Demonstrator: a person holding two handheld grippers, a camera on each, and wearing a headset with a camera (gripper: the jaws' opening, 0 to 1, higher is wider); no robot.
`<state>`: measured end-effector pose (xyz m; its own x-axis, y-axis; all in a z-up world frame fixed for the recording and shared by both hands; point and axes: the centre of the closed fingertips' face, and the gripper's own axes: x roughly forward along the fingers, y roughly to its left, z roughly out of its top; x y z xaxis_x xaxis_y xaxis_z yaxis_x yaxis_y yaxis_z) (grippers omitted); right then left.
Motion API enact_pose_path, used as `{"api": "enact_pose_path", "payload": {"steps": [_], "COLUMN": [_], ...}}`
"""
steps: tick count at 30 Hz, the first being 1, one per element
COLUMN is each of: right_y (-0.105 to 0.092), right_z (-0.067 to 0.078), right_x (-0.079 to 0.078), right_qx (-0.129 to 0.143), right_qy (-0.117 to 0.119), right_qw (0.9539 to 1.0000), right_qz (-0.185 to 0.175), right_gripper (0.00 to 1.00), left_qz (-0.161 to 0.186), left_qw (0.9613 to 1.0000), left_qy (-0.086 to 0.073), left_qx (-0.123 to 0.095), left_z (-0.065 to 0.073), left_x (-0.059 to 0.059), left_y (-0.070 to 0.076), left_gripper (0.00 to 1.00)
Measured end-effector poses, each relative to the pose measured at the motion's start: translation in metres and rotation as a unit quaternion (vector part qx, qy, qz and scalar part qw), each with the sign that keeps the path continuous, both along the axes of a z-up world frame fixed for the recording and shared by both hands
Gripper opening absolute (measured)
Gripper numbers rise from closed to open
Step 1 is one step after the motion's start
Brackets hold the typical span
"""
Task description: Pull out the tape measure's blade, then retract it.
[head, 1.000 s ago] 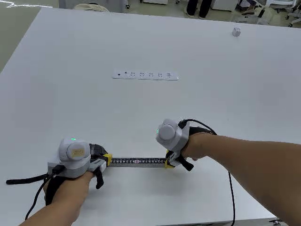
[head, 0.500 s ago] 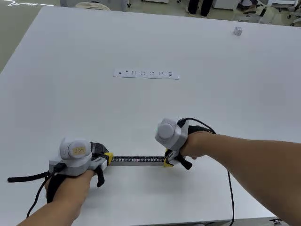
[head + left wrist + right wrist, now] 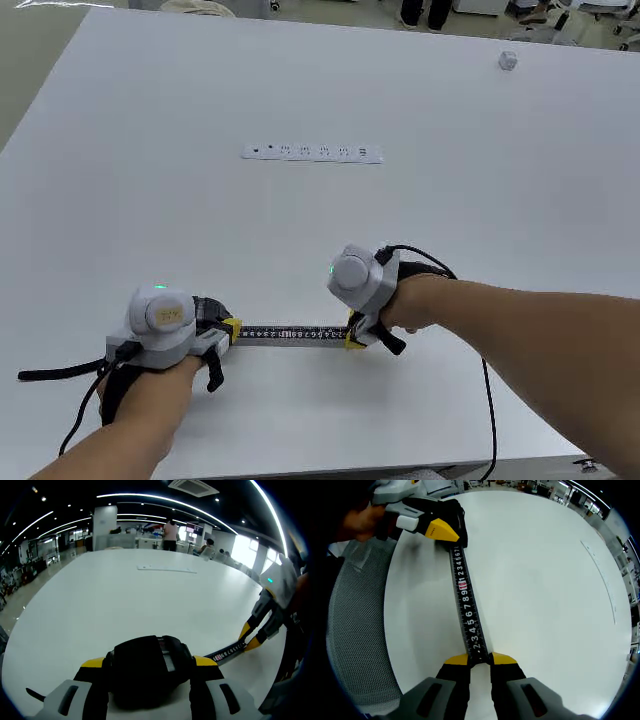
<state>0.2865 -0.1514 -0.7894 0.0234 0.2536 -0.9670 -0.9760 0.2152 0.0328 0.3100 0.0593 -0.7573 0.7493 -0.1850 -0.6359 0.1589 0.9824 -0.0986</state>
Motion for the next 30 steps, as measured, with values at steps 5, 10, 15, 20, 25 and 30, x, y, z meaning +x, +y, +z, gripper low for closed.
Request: {"api": "enact_pose_path", "payload": {"steps": [5,10,15,20,25,30], "right_y": [0.002,0.003,0.005,0.007,0.009,0.011], "right_z": [0.000,-0.001,-0.001,0.000,-0.001,-0.001], "right_x": [0.000,0.000,0.000,0.000,0.000,0.000], "right_qx": [0.000,-0.001,0.001,0.000,0.000,0.002], "right_qy": [0.000,0.000,0.000,0.001,0.001,0.001], "right_qw": [1.0000,1.0000,1.0000,1.0000,1.0000,1.0000], "right_qz": [0.001,0.002,-0.001,0.000,0.003,0.002], "right_gripper": [0.15,0.15,0.15,0.15,0.15,0.15], "left_qz": [0.000,0.000,0.000,0.000,-0.001,0.001], "left_qw": [1.0000,1.0000,1.0000,1.0000,1.0000,1.0000], "left_qy": [0.000,0.000,0.000,0.000,0.001,0.008], "left_qx": [-0.001,0.000,-0.001,-0.001,-0.001,0.002], "left_z": [0.000,0.000,0.000,0.000,0.000,0.000], "left_x": [0.000,-0.001,-0.001,-0.001,0.000,0.000], "left_y": [0.000,0.000,0.000,0.000,0.000,0.000], "left_gripper": [0.62,0.62,0.62,0.62,0.62,0.62]}}
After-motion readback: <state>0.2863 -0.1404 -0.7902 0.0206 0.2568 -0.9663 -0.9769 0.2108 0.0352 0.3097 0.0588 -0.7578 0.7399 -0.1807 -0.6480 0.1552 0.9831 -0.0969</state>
